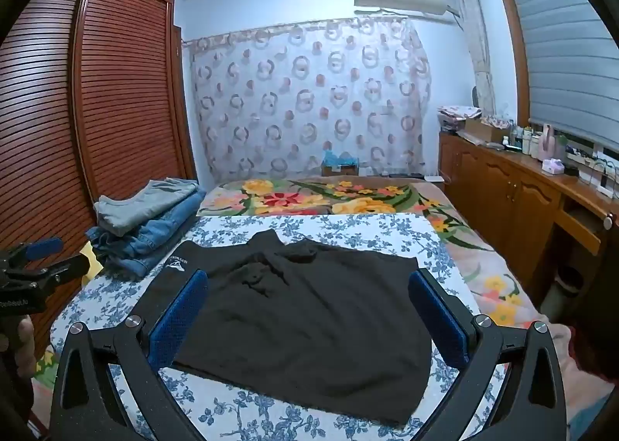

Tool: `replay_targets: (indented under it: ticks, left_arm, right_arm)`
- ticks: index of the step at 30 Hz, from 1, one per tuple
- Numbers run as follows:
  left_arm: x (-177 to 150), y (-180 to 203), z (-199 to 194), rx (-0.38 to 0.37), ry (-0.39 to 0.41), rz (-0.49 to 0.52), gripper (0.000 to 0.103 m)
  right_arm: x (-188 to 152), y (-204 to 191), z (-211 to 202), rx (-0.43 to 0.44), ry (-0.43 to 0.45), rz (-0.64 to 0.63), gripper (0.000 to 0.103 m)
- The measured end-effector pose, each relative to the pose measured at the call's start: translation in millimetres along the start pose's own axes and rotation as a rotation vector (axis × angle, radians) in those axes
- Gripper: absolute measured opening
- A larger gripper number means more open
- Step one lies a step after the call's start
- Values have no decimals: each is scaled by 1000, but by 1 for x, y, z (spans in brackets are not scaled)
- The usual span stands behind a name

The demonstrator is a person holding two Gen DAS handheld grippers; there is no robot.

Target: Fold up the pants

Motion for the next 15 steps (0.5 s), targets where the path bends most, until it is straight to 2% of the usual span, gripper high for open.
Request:
replay_targets:
  ticks: [15]
  left_arm:
    - [0, 1, 0, 3, 15, 1, 103]
  right_arm:
    - [0, -2, -1, -2, 5, -21, 103]
Point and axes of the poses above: each gripper's, at about its wrist camera, not at the fingertips, and z roughly the way its jaws point, y to its right, x to its top, the point moved 2 cm from there along z, roughly the way its jaws point, and after that the axes turned 2 degrees about -y, right-handed, at the moved point
